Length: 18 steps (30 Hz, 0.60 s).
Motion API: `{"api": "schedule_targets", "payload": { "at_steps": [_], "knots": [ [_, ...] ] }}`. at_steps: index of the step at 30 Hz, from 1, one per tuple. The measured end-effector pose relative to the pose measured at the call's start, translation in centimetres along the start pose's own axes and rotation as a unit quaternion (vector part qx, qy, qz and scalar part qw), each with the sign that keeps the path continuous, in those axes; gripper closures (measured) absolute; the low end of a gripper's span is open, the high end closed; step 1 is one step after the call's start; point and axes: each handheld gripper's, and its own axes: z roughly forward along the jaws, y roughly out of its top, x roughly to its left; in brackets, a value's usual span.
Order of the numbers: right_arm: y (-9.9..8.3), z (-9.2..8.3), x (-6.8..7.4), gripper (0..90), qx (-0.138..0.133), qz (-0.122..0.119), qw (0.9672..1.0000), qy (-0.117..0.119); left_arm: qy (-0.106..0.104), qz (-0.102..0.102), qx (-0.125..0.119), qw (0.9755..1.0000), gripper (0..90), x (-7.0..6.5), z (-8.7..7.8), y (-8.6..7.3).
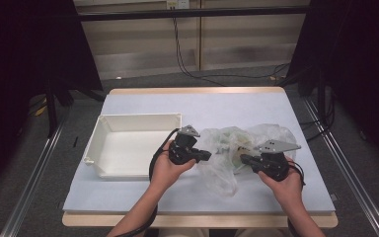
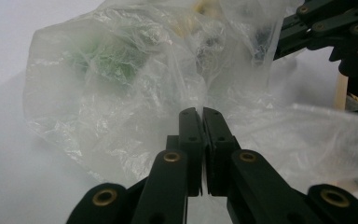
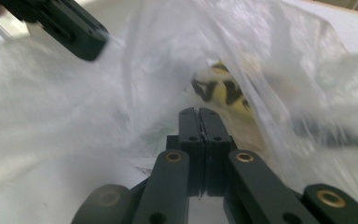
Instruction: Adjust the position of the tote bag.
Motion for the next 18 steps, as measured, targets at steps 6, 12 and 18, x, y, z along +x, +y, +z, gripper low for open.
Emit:
{"api": "schedule_targets", "payload": {
  "at_steps": [6, 12, 18],
  "knots": [
    [0.5, 1.9, 1.0, 88.6, 0.019, -0.021, 0.9996, 0.009, -0.008, -0.001, -0.005, 1.0000, 87.5, -0.1, 0.0, 0.0],
    [0.3, 3.6, 0.9, 88.5, 0.034, -0.016, 0.9991, 0.019, -0.006, 0.008, 0.004, 0.9999, 85.4, -0.1, 0.0, 0.1],
    [1.0, 4.0, 0.7, 88.0, 0.027, -0.007, 0.9993, 0.025, -0.003, 0.011, 0.004, 0.9999, 84.5, 0.0, 0.0, 0.2]
  ]
}}
